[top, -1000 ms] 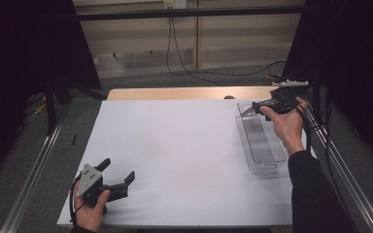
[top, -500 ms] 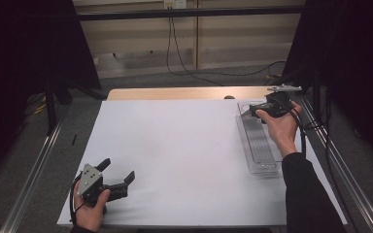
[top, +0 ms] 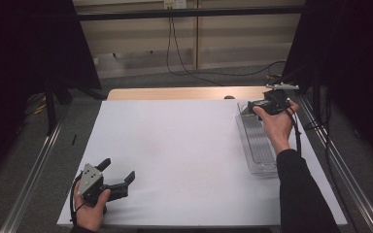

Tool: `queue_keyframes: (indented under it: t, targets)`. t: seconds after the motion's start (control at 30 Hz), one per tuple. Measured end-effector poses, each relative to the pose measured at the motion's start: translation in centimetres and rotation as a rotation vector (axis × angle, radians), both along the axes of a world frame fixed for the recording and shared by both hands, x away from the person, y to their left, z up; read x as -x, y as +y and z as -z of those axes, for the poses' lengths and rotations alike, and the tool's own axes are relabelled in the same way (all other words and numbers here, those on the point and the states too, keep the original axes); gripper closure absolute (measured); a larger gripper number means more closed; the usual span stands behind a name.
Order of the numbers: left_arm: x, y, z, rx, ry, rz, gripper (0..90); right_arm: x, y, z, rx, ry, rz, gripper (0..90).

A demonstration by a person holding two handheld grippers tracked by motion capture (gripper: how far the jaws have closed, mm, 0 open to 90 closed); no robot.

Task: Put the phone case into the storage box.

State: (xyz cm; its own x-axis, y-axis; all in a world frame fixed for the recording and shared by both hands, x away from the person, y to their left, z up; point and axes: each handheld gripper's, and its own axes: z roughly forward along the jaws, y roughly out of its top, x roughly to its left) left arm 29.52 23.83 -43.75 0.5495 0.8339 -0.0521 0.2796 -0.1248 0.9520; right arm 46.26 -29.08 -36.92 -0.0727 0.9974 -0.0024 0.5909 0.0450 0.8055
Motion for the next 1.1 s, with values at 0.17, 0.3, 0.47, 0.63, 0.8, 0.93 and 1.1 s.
queue_keyframes:
  t: [0.17, 0.3, 0.47, 0.63, 0.8, 0.93, 1.1]
  targets:
    - [0.0, -0.1, 0.1, 0.008, 0.000, -0.002, 2.2, -0.4, 0.5, 0.0, 0.000, -0.008, 0.032, 11.9]
    - [0.0, 0.0, 0.0, 0.002, -0.001, 0.006, 2.2, -0.7, 1.0, 0.2, 0.012, -0.036, 0.037, 11.8]
    - [-0.1, -0.2, 0.1, 0.002, 0.000, 0.011, 2.2, -1.0, 0.8, 0.6, 0.005, -0.071, 0.028, 11.7]
    - [-0.1, -0.2, 0.1, -0.002, 0.000, 0.009, 2.2, -1.4, 0.8, 1.0, -0.001, -0.102, 0.025, 11.6]
    - [-0.1, -0.2, 0.1, 0.012, 0.003, 0.010, 2.2, -1.9, 0.6, 1.3, -0.005, -0.138, 0.013, 11.6]
    - [0.0, -0.2, 0.1, 0.008, 0.005, 0.011, 2.2, -2.2, 0.6, 1.5, -0.005, -0.169, 0.008, 11.6]
    - [0.0, -0.3, 0.1, 0.004, 0.003, 0.009, 2.2, -2.6, 0.5, 1.8, -0.014, -0.198, 0.006, 11.7]
